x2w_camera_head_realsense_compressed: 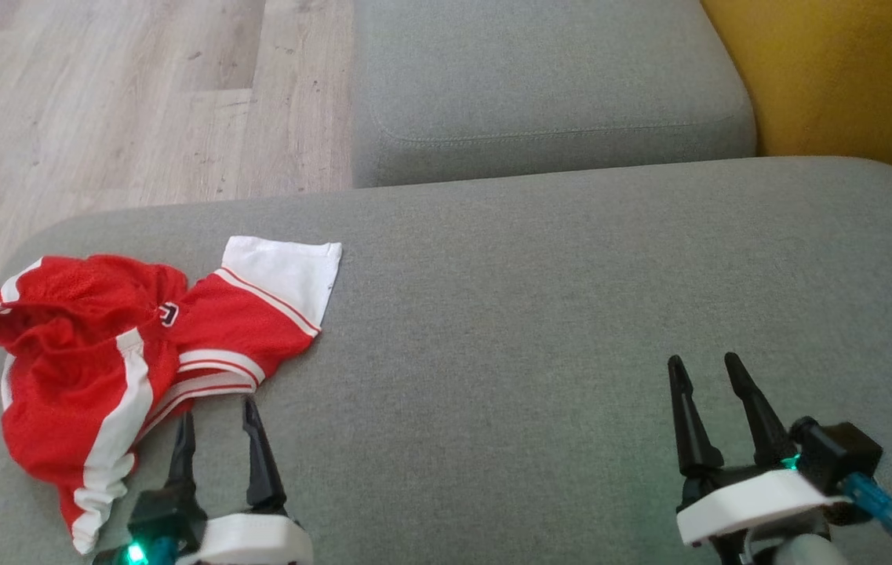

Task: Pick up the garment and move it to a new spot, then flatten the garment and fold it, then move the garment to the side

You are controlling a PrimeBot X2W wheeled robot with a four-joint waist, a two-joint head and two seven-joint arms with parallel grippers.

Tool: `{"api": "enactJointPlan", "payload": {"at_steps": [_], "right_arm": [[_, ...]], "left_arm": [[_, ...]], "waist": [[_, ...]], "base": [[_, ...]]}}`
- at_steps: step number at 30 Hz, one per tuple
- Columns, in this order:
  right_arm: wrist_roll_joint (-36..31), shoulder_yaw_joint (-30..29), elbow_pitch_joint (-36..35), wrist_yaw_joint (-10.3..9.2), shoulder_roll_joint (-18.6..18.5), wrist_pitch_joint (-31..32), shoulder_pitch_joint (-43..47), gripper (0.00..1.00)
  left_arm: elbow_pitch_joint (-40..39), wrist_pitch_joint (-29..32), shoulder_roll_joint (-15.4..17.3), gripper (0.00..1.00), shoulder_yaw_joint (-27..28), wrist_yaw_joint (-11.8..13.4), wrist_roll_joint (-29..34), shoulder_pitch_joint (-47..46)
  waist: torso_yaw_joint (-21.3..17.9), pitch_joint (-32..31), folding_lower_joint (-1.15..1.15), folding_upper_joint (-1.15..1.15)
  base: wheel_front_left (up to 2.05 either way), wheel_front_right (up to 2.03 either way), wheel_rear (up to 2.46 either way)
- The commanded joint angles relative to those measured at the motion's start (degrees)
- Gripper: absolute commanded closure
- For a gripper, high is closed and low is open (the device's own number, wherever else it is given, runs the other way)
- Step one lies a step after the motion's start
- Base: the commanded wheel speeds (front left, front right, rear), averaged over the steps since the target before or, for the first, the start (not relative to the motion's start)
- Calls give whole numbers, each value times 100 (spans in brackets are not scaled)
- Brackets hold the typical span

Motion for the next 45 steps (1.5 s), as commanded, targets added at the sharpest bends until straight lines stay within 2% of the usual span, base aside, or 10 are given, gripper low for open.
{"api": "enactJointPlan", "payload": {"at_steps": [1,22,37,45], "right_arm": [[-207,149,-240,-2,-58,-96,-159,0],[-1684,64,-167,-3,-66,-441,-51,0],[-1654,-12,-110,-3,-66,-441,-46,0],[-1684,-82,-92,-3,-66,-441,22,0]], "left_arm": [[-227,-97,39,0,76,69,215,-195],[-362,-445,46,0,-182,375,1746,-121],[-268,-445,45,0,-158,348,1716,-122],[-142,-445,45,0,-227,262,1688,-188]], "waist": [[2,-5,0,0],[20,-52,-1,0],[15,-52,-1,0],[329,-25,-1,0]], "base": [[0,0,0],[0,0,0],[0,0,0],[0,0,0]]}}
